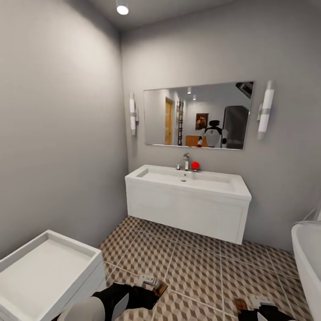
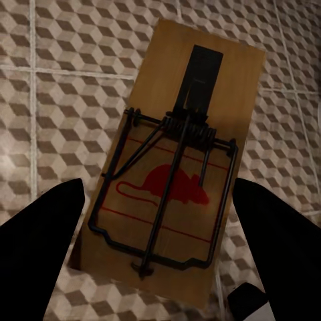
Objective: Take the four mousetraps from the cabinet in the bathroom and place them on the bathroom floor. Make sure all four end up on the same floor surface, and ensure that at least two of them are either under or directly next to the same bathroom sink.
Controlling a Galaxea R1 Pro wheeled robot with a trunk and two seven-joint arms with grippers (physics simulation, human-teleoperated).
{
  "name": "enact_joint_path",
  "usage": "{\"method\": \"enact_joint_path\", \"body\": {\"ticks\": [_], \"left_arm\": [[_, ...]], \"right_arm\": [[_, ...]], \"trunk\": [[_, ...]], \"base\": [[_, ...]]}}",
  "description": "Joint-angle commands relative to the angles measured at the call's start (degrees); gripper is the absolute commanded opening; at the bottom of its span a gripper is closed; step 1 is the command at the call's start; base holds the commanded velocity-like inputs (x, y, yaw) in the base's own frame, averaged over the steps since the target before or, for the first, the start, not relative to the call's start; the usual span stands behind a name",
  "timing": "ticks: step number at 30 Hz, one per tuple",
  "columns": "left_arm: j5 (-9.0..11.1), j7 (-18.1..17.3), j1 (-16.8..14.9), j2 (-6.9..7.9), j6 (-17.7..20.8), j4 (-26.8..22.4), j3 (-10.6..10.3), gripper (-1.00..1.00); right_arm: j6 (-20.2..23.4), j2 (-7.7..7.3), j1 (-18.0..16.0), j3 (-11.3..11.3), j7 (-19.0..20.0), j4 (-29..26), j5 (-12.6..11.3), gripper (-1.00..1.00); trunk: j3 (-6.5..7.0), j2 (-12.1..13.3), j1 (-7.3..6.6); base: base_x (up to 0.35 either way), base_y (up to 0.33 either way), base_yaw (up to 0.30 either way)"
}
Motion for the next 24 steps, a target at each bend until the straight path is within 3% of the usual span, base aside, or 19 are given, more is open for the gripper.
{"method": "enact_joint_path", "body": {"ticks": [1,7,14,24], "left_arm": [[-0.2,-0.2,0.0,-0.01,0.4,-0.1,0.5,-1.0],[-0.2,-0.2,0.0,-0.01,0.4,-0.1,0.5,-1.0],[-0.2,-0.1,0.0,-0.01,0.4,-0.1,0.5,-1.0],[-0.2,0.0,0.0,-0.01,0.4,-0.1,0.5,-1.0]], "right_arm": [[0.3,0.02,0.0,-0.5,0.2,-0.1,0.4,-1.0],[0.2,-0.01,0.0,-0.5,0.0,-0.1,0.4,-1.0],[0.3,0.02,0.0,-0.5,0.0,-0.1,0.4,-1.0],[0.3,0.0,0.0,-0.5,0.7,-0.1,0.4,-1.0]], "trunk": [[-0.07,0.0,0.03],[-0.07,0.0,0.03],[0.04,0.0,0.03],[0.06,0.0,0.03]], "base": [[0.322,0.0,0.0],[0.2,0.0,-0.017],[0.014,0.0,-0.191],[0.0,0.0,-0.027]]}}
